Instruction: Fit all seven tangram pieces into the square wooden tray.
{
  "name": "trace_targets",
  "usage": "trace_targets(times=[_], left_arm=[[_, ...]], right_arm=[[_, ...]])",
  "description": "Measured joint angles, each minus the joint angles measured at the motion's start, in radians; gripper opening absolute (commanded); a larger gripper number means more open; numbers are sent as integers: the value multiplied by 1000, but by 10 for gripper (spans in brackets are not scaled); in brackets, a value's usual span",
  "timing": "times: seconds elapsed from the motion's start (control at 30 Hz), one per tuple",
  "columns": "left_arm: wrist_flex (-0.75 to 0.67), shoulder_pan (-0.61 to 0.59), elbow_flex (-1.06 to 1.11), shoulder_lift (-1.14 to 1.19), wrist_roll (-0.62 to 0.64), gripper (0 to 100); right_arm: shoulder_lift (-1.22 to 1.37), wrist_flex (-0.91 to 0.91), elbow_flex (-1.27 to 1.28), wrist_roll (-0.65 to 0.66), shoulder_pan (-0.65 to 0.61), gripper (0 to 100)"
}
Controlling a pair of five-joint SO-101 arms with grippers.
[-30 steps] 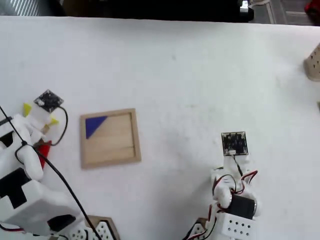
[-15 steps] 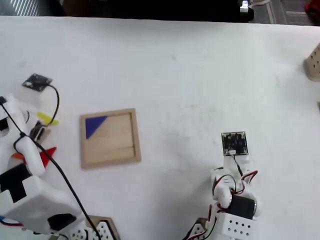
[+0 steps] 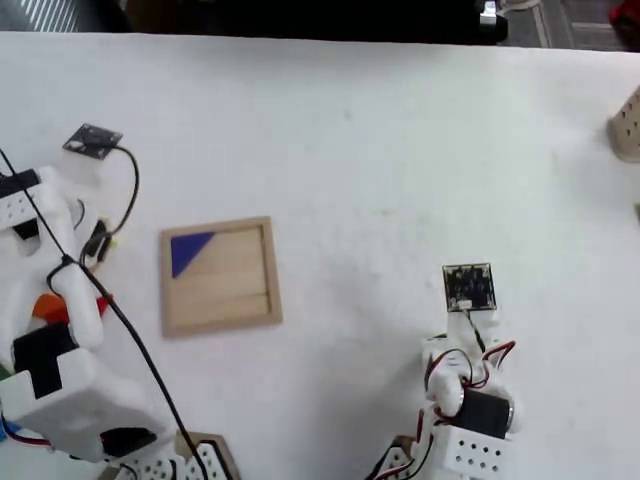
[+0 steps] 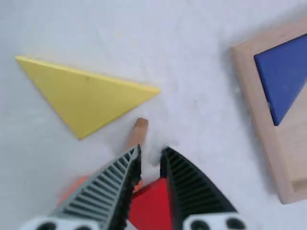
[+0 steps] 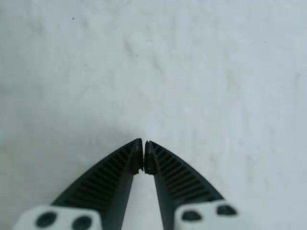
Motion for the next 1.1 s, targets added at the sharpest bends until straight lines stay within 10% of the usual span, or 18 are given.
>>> trace_targets(times=[0.43,1.1], left_arm=[[126,-75,-106,11,-155,192],[-166,-106,123,11,-221,192]], right_arm=[[0,0,0,0,0,17],[0,0,0,0,0,17]])
